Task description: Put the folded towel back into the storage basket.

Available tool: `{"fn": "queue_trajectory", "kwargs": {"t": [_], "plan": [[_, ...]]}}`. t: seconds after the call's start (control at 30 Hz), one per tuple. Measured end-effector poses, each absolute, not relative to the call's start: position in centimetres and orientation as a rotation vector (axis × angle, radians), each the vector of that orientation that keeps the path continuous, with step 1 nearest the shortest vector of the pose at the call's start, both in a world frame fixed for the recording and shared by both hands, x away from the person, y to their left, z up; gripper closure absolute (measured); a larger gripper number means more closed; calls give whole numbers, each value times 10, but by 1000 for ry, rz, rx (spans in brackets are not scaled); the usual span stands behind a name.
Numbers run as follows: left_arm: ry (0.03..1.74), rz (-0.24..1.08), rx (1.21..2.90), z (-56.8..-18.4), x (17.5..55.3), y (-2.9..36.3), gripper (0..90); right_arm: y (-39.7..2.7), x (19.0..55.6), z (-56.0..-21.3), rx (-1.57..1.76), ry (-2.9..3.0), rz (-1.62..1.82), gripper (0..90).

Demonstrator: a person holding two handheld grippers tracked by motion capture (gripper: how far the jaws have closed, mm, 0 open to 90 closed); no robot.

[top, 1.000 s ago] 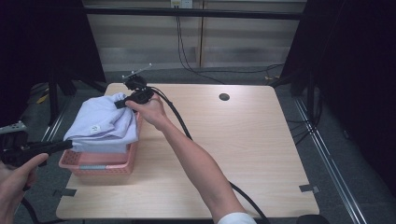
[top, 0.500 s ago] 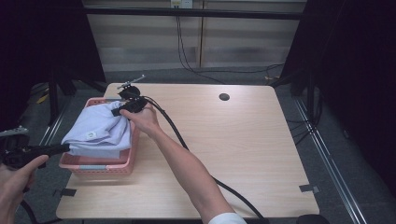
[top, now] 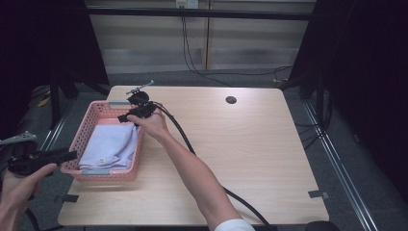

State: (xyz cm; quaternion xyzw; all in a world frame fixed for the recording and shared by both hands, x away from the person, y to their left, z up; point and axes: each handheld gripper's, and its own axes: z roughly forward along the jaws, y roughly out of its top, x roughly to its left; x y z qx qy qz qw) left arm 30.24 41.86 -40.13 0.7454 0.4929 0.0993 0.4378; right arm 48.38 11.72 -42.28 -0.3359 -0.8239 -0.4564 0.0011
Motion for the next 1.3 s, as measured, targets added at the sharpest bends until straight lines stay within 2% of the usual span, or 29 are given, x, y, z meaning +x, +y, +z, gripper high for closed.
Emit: {"fn": "queue_trajectory", "kwargs": {"t": [0.3,0.63,0.87,1.0,1.07,1.3], "plan": [[1154,240,1828,-392,296,385,510,86,473,-410,-941,-2569,-1493,404],[1081,249,1876,-391,280,327,483,16,445,-400,-896,-2570,-1574,394],[998,265,1878,-395,266,269,456,-49,407,-407,-921,-2573,-1608,389],[944,235,1915,-403,260,239,425,-98,379,-414,-978,-2589,-1600,373],[930,212,1909,-407,258,225,409,-109,373,-415,-994,-2589,-1603,369],[921,161,1966,-437,246,185,357,-176,322,-428,-1121,-2601,-1600,360]]}}
